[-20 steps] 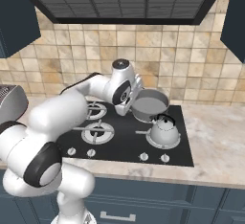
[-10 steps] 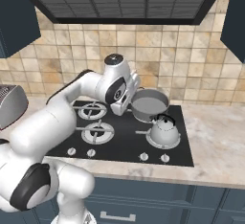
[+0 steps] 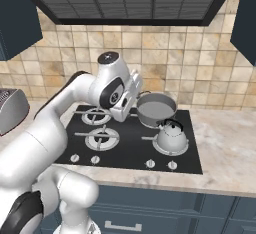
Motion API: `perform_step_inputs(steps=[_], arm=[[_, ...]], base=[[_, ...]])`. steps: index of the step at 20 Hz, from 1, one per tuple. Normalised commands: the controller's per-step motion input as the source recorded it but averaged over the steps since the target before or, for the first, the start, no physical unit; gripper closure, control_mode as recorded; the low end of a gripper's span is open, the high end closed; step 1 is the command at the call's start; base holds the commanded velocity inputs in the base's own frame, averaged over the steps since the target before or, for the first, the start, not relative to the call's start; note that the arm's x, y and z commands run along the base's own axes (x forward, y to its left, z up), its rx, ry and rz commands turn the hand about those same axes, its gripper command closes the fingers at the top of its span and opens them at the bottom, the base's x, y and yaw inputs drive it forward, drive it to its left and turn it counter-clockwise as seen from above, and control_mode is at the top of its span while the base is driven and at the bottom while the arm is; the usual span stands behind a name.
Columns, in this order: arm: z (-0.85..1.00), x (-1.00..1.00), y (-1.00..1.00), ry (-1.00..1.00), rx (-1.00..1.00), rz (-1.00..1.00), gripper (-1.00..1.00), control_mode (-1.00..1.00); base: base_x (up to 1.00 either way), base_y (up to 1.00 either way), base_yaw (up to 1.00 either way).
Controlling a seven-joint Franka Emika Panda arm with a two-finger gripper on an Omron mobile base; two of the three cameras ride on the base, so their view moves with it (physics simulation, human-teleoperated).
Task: Pick the kettle from the cabinet and place it on a stove burner. Then pick the pot from the counter and place it on another stove burner. Finally, turn both burners on.
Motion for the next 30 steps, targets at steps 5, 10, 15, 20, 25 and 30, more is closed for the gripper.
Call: perform_step_inputs(steps=[5, 10, 15, 20, 25, 30], arm=[[0.14, -0.33, 0.00, 0.06, -0.01, 0.06, -1.00, -1.00], [0.05, -0.32, 0.00, 0.09, -0.02, 0.09, -1.00, -1.00], [0.08, -0.35, 0.00, 0.04, -0.02, 0.09, -1.00, -1.00], [0.08, -0.31, 0.00, 0.03, -0.04, 0.10, -1.00, -1.00], [0.03, -0.19, 0.00, 0.05, -0.03, 0.13, -1.00, -1.00], [0.00, -0.08, 0.00, 0.11, -0.03, 0.18, -1.00, -1.00]], base=[[0.00, 0.00, 0.00], [0.00, 0.00, 0.00], [0.00, 0.00, 0.00], [0.00, 0.00, 0.00], [0.00, 0.00, 0.00], [0.00, 0.00, 0.00]])
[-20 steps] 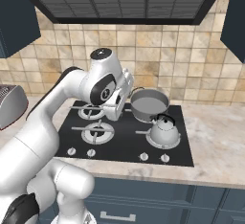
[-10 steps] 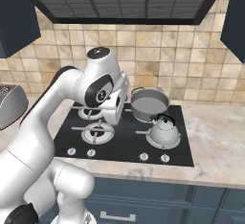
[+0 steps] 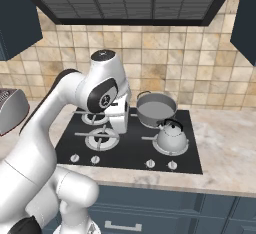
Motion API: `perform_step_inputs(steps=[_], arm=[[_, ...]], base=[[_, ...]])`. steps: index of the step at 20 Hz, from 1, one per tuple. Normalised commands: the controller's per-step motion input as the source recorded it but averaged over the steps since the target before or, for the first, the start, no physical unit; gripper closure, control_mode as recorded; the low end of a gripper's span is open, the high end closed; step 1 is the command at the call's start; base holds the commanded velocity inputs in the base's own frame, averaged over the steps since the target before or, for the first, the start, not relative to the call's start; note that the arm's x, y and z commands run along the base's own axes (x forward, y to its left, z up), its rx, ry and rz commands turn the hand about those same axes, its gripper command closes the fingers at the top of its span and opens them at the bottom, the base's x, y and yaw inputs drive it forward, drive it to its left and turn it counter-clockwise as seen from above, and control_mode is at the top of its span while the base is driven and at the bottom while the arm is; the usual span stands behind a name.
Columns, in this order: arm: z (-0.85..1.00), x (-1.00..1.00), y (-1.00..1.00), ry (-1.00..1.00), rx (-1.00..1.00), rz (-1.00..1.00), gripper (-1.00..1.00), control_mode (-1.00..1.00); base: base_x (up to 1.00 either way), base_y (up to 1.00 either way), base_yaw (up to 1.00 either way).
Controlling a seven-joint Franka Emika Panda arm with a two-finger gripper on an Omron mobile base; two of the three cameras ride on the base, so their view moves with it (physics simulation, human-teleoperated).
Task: Pick the kettle from the cabinet and place it on a stove burner. Then pick the pot from the counter and place it on another stove burner. Finally, turn both burners on.
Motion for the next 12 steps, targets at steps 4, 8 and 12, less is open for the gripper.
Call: perform_step_inputs(steps=[4, 8, 12], arm=[[0.00, -0.13, 0.00, 0.15, -0.04, 0.18, -1.00, -1.00], [0.00, -0.17, 0.00, 0.16, -0.05, 0.19, -1.00, -1.00], [0.00, -0.23, 0.00, 0.14, -0.03, 0.18, -1.00, -1.00]], base=[[0.00, 0.00, 0.00], [0.00, 0.00, 0.00], [0.00, 0.00, 0.00]])
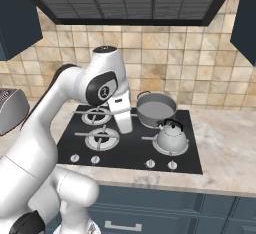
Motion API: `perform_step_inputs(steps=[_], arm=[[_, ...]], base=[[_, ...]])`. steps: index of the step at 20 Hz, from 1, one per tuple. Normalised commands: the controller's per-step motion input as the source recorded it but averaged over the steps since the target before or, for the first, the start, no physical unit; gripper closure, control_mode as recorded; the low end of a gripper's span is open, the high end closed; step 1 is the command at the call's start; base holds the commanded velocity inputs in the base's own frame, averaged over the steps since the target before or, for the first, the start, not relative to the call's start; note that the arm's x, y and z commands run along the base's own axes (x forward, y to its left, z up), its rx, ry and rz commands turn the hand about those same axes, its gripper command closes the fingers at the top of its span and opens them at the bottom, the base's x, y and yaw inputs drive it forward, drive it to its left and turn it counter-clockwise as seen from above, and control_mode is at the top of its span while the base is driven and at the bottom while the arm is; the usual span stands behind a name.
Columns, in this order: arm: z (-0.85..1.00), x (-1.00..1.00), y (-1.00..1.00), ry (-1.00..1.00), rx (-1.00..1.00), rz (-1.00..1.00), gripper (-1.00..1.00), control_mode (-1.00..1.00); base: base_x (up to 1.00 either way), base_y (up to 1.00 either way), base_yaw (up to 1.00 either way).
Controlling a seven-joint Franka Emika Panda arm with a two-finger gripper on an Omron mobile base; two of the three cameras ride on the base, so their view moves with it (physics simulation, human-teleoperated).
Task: Pick the kettle from the cabinet and place it on a stove burner. Then pick the pot from the counter and place it on another stove burner. Finally, turn both burners on.
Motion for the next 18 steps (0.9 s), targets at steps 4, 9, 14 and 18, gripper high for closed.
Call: perform_step_inputs(steps=[4, 9, 14, 18], arm=[[0.00, -0.29, 0.00, 0.15, -0.01, 0.18, -1.00, -1.00], [-0.01, -0.32, 0.00, 0.12, 0.00, 0.18, -1.00, -1.00], [-0.11, -0.25, 0.00, 0.03, 0.00, 0.19, -1.00, -1.00], [-0.18, -0.20, 0.00, 0.00, 0.01, 0.19, -1.00, -1.00]], base=[[0.00, 0.00, 0.00], [0.00, 0.00, 0.00], [0.00, 0.00, 0.00], [0.00, 0.00, 0.00]])
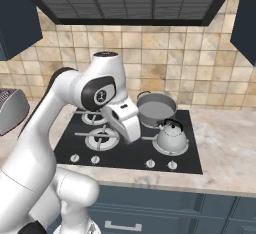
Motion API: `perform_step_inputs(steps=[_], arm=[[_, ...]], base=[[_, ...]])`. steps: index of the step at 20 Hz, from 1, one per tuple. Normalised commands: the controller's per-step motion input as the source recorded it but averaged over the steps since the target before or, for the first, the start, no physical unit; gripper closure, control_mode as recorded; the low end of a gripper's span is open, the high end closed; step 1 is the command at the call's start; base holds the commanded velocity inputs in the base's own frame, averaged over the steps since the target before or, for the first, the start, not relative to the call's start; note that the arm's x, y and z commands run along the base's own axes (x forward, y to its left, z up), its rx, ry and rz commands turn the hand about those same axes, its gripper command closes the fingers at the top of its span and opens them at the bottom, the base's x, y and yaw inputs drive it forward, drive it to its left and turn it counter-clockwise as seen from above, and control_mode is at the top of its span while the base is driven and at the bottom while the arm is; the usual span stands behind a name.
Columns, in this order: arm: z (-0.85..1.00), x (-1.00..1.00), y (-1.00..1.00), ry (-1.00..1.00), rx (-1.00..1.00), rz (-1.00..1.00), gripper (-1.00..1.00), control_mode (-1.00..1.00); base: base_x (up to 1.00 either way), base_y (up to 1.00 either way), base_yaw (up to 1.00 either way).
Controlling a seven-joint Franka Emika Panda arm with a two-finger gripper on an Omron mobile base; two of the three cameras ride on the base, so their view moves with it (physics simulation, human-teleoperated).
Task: Pick the kettle from the cabinet and place it on a stove burner. Then pick the pot from the counter and place it on another stove burner. Finally, turn both burners on.
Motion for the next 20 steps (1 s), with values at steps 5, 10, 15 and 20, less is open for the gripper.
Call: perform_step_inputs(steps=[5, 10, 15, 20], arm=[[-0.30, -0.21, 0.00, 0.00, 0.05, 0.15, -1.00, -1.00], [-0.24, -0.12, 0.00, 0.00, 0.07, 0.16, -1.00, -1.00], [-0.17, -0.04, 0.00, 0.00, 0.02, 0.17, -1.00, -1.00], [-0.08, 0.00, 0.00, 0.00, -0.02, 0.14, -1.00, -1.00]], base=[[0.00, 0.00, 0.00], [0.00, 0.00, 0.00], [0.00, 0.00, 0.00], [0.00, 0.00, 0.00]])
